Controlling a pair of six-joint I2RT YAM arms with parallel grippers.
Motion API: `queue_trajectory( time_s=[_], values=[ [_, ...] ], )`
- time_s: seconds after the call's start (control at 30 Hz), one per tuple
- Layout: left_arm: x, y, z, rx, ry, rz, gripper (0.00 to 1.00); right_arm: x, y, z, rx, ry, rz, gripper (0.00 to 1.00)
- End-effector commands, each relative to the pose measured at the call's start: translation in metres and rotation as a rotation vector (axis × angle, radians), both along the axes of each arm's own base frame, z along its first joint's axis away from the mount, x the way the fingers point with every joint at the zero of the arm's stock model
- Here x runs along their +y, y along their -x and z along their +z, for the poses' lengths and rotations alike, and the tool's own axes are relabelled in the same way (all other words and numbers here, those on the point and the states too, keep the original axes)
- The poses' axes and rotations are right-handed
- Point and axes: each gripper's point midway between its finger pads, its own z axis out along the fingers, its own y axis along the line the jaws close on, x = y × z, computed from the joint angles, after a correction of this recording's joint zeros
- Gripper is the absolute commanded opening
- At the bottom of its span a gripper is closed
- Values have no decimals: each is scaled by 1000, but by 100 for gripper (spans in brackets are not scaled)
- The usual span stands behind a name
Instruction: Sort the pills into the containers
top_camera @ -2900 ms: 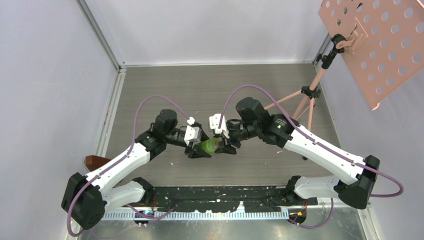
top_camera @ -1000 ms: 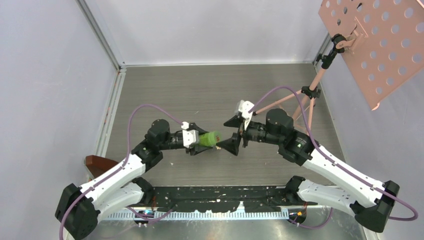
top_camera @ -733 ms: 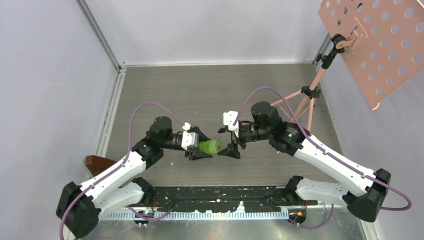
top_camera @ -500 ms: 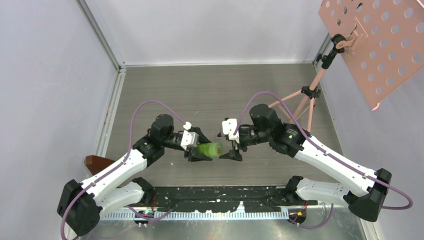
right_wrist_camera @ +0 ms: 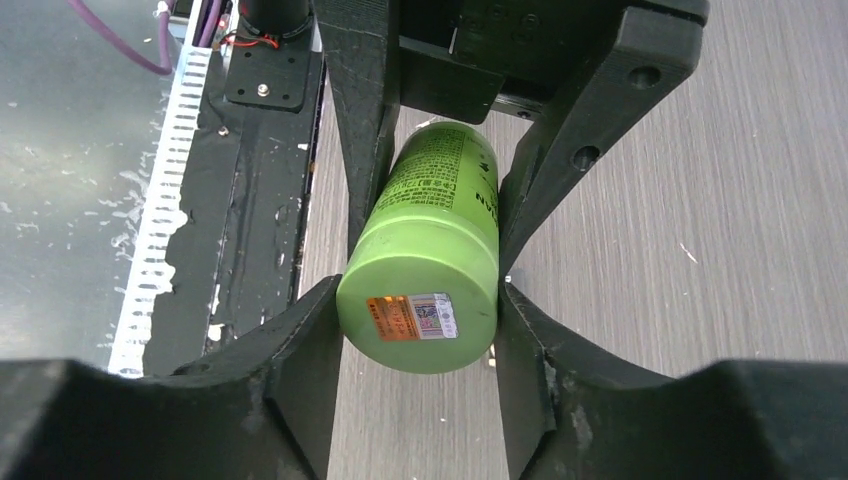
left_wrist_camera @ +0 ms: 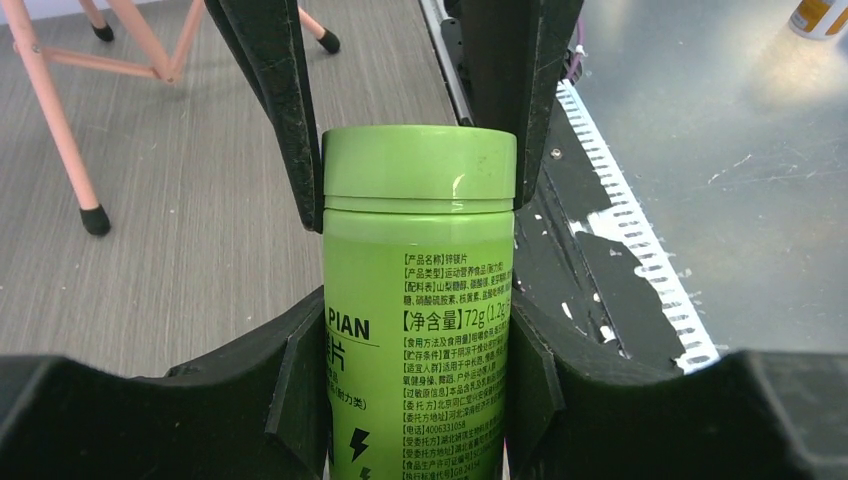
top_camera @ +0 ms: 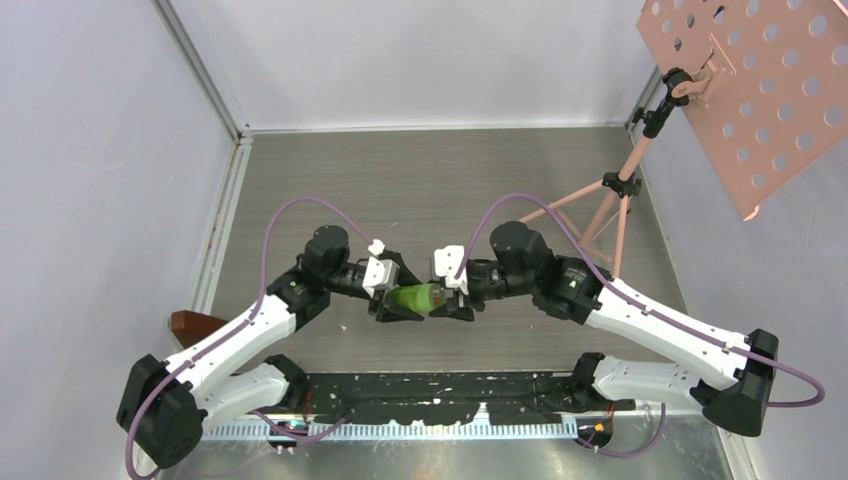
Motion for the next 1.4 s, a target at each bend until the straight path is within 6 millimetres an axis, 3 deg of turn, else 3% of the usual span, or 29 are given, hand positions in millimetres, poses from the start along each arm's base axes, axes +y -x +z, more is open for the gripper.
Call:
queue_trajectory(
  time_s=[0.0, 0.17, 0.23, 0.37, 0.5, 0.77, 0.9, 0.97, 1.0, 1.03, 1.1, 1.17, 1.27, 1.37],
  values=[
    [-5, -11, 22, -80, 50, 35, 0, 4, -21, 19, 37, -64, -165, 9],
    [-1, -48, 15, -148, 34, 254, 0, 15, -12, 16, 297, -45, -232, 6],
    [5, -64, 15, -197, 39, 352, 0, 20, -7, 18, 481, -62, -313, 5],
    [15, -89, 23, -271, 62, 504, 0, 22, -25, 13, 697, -118, -570, 5],
    [21, -102, 27, -309, 73, 584, 0, 21, -36, 2, 840, -106, -752, 5],
    [39, -119, 30, -368, 89, 727, 0, -7, -70, -7, 823, -238, -1051, 5],
    [39, -121, 26, -358, 67, 732, 0, -7, -77, 5, 785, -285, -1043, 6],
    [42, -125, 24, -348, 63, 762, 0, -12, -81, 12, 727, -269, -1053, 21],
    [43, -127, 21, -342, 65, 779, 0, -15, -83, 15, 681, -257, -1044, 36],
    [44, -127, 21, -343, 76, 788, 0, -19, -85, 23, 650, -268, -1044, 44],
    [43, -124, 23, -337, 102, 775, 0, -25, -87, 33, 583, -280, -1029, 76],
    [35, -115, 22, -323, 109, 711, 0, -20, -82, 45, 529, -283, -936, 84],
    [22, -94, 26, -300, 137, 577, 0, -6, -74, 58, 484, -255, -808, 87],
    [16, -85, 32, -284, 157, 521, 0, 5, -70, 46, 493, -172, -760, 87]
  ],
)
